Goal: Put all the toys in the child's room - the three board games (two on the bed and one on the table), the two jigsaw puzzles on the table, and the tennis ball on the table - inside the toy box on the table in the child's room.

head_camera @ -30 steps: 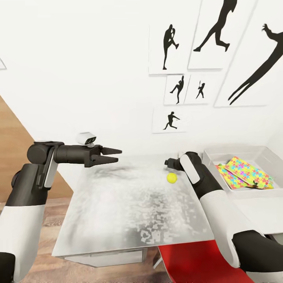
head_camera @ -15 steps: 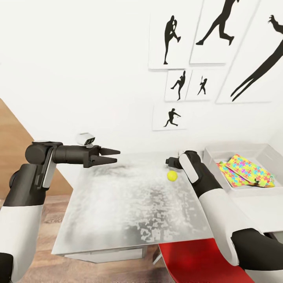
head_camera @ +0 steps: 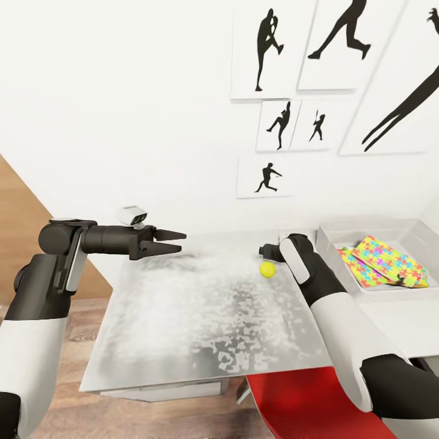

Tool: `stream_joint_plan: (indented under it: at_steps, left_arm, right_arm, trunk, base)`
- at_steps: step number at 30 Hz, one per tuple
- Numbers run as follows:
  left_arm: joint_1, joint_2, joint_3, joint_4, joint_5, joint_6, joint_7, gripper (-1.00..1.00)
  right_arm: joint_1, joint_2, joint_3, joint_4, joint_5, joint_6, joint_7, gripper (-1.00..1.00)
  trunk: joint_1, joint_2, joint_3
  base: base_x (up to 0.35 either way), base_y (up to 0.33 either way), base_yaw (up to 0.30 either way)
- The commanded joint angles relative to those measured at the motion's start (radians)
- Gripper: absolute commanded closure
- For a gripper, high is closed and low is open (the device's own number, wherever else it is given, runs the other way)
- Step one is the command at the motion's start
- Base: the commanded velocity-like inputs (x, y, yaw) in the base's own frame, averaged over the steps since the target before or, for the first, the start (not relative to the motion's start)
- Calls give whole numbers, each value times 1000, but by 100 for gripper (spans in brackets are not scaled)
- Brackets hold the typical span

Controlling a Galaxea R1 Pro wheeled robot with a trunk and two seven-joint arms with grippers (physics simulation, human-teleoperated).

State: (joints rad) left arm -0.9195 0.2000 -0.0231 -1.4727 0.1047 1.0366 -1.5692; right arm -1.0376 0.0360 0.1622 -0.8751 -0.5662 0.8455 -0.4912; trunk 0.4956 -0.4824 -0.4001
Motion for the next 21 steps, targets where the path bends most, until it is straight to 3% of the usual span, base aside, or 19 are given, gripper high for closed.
stream_joint_plan:
  at_steps: [1,21]
  left_arm:
    - [-1,1,-2,0,3,11,-2,-100]
    - [-1,3,-1,0,3,11,-2,-100]
  right_arm:
    - [-1,-1,2,-1,-11,1,-10,-100]
    - [-1,1,4,-1,-9,2,-10,-100]
  trunk:
    - [0,-2,-3]
    - [0,-2,-36]
  base:
    - [0,0,0]
    - [0,0,0]
